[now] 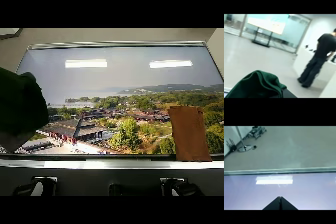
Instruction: Fold the shirts.
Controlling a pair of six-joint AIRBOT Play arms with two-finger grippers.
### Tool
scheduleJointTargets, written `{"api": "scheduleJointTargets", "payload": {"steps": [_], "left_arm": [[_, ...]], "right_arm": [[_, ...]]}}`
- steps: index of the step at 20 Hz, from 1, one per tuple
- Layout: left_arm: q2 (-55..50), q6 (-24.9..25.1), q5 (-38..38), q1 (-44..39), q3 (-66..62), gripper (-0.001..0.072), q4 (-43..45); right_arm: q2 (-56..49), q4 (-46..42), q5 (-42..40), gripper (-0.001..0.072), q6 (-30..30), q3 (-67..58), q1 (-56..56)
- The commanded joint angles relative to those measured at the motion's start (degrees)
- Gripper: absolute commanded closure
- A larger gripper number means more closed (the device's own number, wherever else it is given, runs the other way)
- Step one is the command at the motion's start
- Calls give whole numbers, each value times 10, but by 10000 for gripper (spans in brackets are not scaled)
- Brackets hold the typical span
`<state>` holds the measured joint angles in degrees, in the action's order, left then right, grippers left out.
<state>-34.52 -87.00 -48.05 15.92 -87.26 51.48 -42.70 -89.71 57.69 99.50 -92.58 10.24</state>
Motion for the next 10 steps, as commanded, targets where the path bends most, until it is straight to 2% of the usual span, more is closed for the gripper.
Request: {"api": "scheduleJointTargets", "payload": {"steps": [1,2,5,7,8,10], "left_arm": [[-22,56,-14,-5,-8,678,-162],[-39,81,-37,-19,-8,678,-193],[-101,86,-102,-122,14,678,-196],[-149,124,-100,-243,59,678,-192],[-177,134,-85,-308,85,678,-186],[-248,136,-27,-443,135,678,-178]], "right_arm": [[12,-11,59,675,18,-7,-1],[8,-12,61,669,26,-7,-1],[-10,-12,57,442,44,-7,-1],[-24,-12,56,309,54,-7,-1],[-32,-12,57,276,54,-7,-1],[-45,-18,57,262,54,-7,-1]]}}
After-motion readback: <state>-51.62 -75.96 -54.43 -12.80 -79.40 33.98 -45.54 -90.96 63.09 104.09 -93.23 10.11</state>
